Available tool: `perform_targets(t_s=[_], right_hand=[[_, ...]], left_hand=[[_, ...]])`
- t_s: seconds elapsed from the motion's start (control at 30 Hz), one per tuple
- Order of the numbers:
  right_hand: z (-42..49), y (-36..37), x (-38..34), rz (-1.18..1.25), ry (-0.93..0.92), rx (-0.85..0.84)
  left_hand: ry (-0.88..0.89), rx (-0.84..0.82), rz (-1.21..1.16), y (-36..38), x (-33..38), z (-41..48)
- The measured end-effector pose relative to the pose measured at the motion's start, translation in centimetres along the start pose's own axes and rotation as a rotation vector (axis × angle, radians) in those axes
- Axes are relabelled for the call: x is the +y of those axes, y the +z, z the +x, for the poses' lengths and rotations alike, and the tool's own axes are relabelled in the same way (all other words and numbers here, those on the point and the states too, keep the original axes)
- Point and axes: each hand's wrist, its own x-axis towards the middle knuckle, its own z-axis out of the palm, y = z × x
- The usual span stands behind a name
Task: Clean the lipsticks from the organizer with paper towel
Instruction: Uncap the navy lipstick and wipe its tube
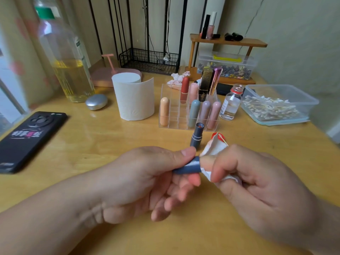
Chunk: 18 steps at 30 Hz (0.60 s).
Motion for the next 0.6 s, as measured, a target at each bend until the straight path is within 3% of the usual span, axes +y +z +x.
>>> perform_targets(t_s=[0.07, 0.13, 0.23, 0.3, 0.43, 0.53, 0.6], right_hand=[[0.1, 0.3, -0.1, 0.237, 0.123, 0.031], [0.4, 0.3, -0.4, 0.562, 0.303, 0.042], [1.0, -0.4, -1.0, 0.793, 0.52, 0.021], [1.3, -0.8, -1.0, 1.016, 0.657, 0.07], [1.3, -0.8, -0.1, 1.166, 0.836, 0.103], [1.8, -1.0, -0.1, 1.17, 0.874, 0.183], [2.1, -1.5, -0.2, 1.16, 0.886, 0.285]], left_hand=[[0.089, 0.04, -0.014, 0.2, -0.2, 0.1], [0.177, 0.13, 0.146, 0.6, -0.5, 0.2], [0.306, 0.32, 0.648, 0.9, -0.9, 0.1], [0.517, 0.416, 1.029, 0.8, -1.1, -0.2], [0.821, 0.427, 1.498, 0.0, -0.3, -0.1], [0.839, 0.52, 1.458, -1.1, -0.2, -0.1], [0.734, 0.578, 1.125, -1.2, -0.3, -0.1]])
